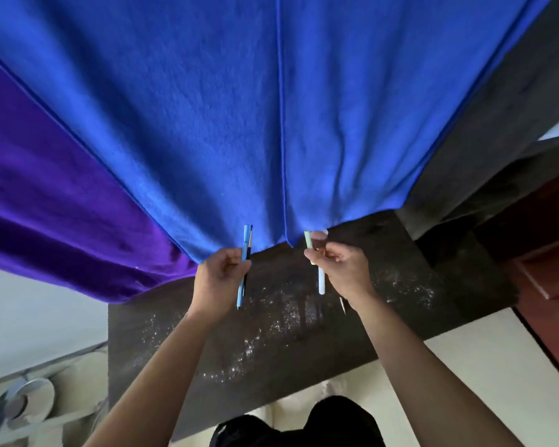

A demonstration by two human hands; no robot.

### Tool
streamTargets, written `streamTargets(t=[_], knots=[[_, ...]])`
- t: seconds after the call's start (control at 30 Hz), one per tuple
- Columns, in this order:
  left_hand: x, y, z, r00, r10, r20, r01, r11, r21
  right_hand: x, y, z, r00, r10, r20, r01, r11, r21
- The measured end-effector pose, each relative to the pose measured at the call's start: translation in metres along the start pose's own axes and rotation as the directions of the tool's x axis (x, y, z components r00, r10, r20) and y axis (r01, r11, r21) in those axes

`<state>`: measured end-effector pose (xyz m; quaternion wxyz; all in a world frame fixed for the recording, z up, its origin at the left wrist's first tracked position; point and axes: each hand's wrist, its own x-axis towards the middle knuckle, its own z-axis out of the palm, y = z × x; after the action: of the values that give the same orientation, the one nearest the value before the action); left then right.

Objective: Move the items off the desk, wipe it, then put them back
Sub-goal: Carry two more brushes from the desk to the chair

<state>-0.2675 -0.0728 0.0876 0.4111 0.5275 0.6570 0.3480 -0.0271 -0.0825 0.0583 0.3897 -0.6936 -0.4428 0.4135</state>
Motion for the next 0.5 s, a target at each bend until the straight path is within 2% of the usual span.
streamTargets(t=[0.1, 0.17, 0.27, 0.4, 0.5], knots=[[-0.001, 0.036, -0.004, 0.989, 0.140, 0.037, -0.136, 0.986, -0.101, -0.021, -0.026, -0.020, 0.992, -0.059, -0.112, 0.071, 0.992, 0.105], [-0.007, 0.052, 0.003, 0.968, 0.218, 0.125, -0.192, 0.962, -0.192, -0.046, -0.033, -0.036, 0.977, -0.077, -0.197, 0.102, 0.987, 0.121], [-0.029, 0.069, 0.029, 0.904, 0.303, 0.300, -0.205, 0.926, -0.317, -0.102, -0.031, -0.066, 0.935, -0.040, -0.352, 0.066, 0.996, 0.062], [-0.087, 0.093, 0.081, 0.793, 0.358, 0.494, -0.148, 0.899, -0.413, -0.197, -0.021, -0.116, 0.837, -0.019, -0.548, 0.041, 0.999, 0.028], [-0.146, 0.114, 0.120, 0.657, 0.431, 0.618, -0.188, 0.888, -0.420, -0.275, -0.011, -0.158, 0.704, -0.022, -0.710, 0.008, 1.000, -0.024]])
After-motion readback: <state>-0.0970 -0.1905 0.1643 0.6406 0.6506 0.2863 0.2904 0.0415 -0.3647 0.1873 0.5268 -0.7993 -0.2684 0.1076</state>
